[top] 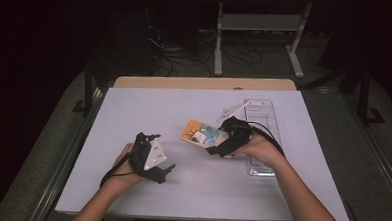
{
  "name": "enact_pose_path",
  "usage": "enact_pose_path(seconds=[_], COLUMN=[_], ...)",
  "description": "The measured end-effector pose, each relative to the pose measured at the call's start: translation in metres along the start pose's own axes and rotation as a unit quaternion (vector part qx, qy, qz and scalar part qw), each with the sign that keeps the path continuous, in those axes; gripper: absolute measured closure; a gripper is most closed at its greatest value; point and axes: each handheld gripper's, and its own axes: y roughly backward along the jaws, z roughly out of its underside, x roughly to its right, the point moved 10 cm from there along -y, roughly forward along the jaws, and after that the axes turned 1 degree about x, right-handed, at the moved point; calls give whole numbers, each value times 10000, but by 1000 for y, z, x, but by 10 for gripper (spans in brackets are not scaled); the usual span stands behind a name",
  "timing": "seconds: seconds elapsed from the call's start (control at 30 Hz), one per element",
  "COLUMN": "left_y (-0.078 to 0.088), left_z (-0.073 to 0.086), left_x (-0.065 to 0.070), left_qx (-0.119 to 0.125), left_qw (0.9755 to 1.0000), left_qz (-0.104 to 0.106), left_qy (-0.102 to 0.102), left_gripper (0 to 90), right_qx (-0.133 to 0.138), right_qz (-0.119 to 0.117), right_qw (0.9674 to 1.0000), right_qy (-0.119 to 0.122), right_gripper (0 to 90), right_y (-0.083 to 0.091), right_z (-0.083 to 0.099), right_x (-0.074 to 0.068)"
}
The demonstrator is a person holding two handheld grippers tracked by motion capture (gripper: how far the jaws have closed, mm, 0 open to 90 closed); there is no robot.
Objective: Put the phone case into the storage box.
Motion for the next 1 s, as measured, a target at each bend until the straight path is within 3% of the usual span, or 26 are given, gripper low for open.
enact_pose_path(seconds=[0.4, 0.6, 0.7, 0.77, 0.83, 1.0], left_y=[0, -1, -2, 0, -2, -2], left_z=[-1, -1, -2, -1, -2, -2], left_x=[0, 0, 1, 0, 1, 0], left_qx=[-36, -76, -8, -109, -46, -88], left_qw=[9986, 9963, 9957, 9938, 9937, 9904], left_qz=[-278, -424, -505, -553, -611, -733], left_qy=[-439, -745, -780, -957, -938, -1166], left_gripper=[0, 0, 0, 0, 0, 0], right_qx=[-2, -10, -5, -7, -9, -12], right_qz=[1, 8, -1, -3, 8, 17], right_qw=[10000, 10000, 10000, 10000, 10000, 10000], right_qy=[18, 12, 8, 7, 11, 27], right_gripper=[106, 106, 106, 106, 106, 106], right_y=[-1, -1, -1, -1, -1, -1], right_z=[0, 0, 0, 0, 0, 0], right_x=[0, 0, 0, 0, 0, 0])
